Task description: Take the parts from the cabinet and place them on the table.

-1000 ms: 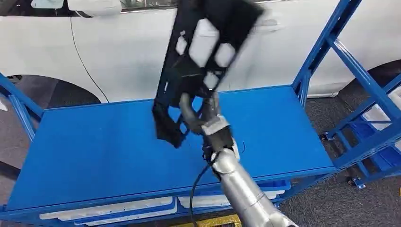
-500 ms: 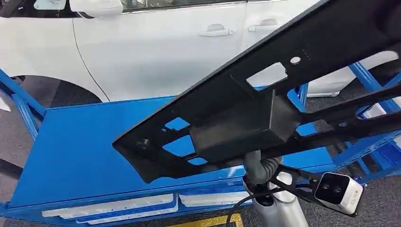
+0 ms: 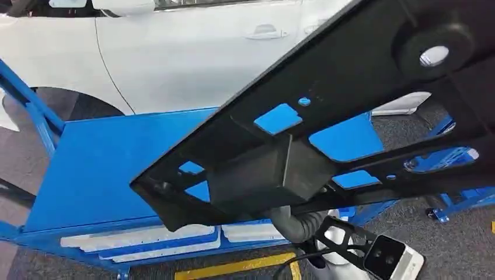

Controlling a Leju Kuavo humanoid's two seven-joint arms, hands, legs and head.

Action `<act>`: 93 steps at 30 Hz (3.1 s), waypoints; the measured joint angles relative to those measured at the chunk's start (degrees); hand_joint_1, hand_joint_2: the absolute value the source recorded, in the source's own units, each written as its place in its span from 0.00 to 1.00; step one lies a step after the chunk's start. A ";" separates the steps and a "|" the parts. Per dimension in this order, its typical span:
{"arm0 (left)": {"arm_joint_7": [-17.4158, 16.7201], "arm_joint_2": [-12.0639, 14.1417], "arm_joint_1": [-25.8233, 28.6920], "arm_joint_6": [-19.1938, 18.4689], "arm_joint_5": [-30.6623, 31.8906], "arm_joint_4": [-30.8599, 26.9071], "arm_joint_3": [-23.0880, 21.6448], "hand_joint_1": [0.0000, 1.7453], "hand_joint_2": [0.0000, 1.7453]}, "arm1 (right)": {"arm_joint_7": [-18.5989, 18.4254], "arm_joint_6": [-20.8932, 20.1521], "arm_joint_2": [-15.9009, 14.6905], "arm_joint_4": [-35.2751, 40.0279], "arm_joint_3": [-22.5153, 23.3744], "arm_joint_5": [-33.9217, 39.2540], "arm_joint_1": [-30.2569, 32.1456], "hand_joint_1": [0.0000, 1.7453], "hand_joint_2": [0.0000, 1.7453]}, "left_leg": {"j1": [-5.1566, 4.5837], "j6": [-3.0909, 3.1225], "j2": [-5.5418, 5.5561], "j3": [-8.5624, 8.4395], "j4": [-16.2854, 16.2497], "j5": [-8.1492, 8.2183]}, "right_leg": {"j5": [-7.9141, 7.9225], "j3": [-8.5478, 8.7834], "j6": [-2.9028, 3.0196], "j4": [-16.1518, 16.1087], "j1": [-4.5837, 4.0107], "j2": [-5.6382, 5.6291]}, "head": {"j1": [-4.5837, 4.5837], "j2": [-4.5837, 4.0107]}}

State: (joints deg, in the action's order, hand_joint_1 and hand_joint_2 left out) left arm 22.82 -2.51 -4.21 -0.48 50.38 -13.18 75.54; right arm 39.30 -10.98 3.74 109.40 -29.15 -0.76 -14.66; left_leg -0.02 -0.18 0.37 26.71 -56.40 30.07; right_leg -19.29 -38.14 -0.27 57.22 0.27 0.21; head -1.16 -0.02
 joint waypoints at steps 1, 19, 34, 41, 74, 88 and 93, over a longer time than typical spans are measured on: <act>-0.11 0.00 0.13 0.18 0.05 0.00 0.00 0.00 1.00 | -0.02 0.73 -0.22 -0.05 -0.73 -0.49 -0.06 1.00 1.00 | 0.00 0.36 -0.02 0.23 0.09 -0.54 | 0.59 0.03 -0.36 -0.30 0.05 -0.04 | -0.09 0.02; -0.70 0.31 0.65 0.48 2.03 0.00 -1.05 0.00 1.00 | -0.02 2.80 -3.56 -2.38 -5.80 -0.48 0.57 1.00 1.00 | 0.39 -1.07 -0.36 10.83 -3.84 -4.11 | -7.34 8.15 2.15 -1.32 -0.02 0.24 | 0.48 0.02; -0.50 0.74 0.65 0.55 2.54 0.00 -1.27 0.00 1.00 | 0.00 -2.88 -4.70 -1.86 -0.57 1.68 3.11 1.00 1.00 | 0.59 1.19 -0.85 0.69 1.28 -2.02 | -4.51 -0.43 -0.74 2.10 -0.13 -0.01 | 0.46 0.02; -0.50 0.74 0.66 0.22 2.54 0.00 -1.25 0.00 1.00 | 0.00 -3.60 -4.81 -2.10 2.27 2.40 3.98 1.00 1.00 | 0.48 1.02 -0.93 6.55 0.08 -5.78 | -9.18 1.42 -1.47 12.97 0.49 -0.06 | 0.61 0.02; -0.81 0.22 0.68 0.63 1.73 0.00 0.31 0.00 1.00 | 0.00 -9.37 -2.60 -1.16 11.10 2.66 9.65 1.00 1.00 | 0.38 0.62 -0.90 8.62 -1.67 -6.23 | -10.25 9.06 -0.67 3.26 0.45 -0.12 | 0.70 0.02; -1.22 -0.02 0.82 0.92 1.23 0.00 1.11 0.00 1.00 | 0.00 -10.31 -1.58 -1.07 11.86 2.05 10.03 1.00 1.00 | 0.73 -1.79 -0.67 5.61 -9.14 -3.42 | -4.91 3.52 1.40 0.13 0.17 0.15 | 0.35 0.02; -1.27 -0.02 0.64 0.90 1.23 0.00 1.38 0.00 1.00 | 0.00 -10.29 -1.58 -0.74 11.93 1.70 9.94 1.00 1.00 | 0.10 -0.42 -0.52 0.41 0.42 -0.69 | -3.26 2.98 -0.30 0.19 0.08 0.28 | 0.42 0.02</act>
State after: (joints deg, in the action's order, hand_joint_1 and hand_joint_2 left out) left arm 21.55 -2.54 -3.57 0.42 51.60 -13.18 76.92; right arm 39.30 -21.27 2.16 108.65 -17.22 0.94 -4.72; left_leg 0.08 -0.60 -0.15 27.12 -55.99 29.39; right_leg -22.55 -35.16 -0.57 57.42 0.35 0.49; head -0.74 0.00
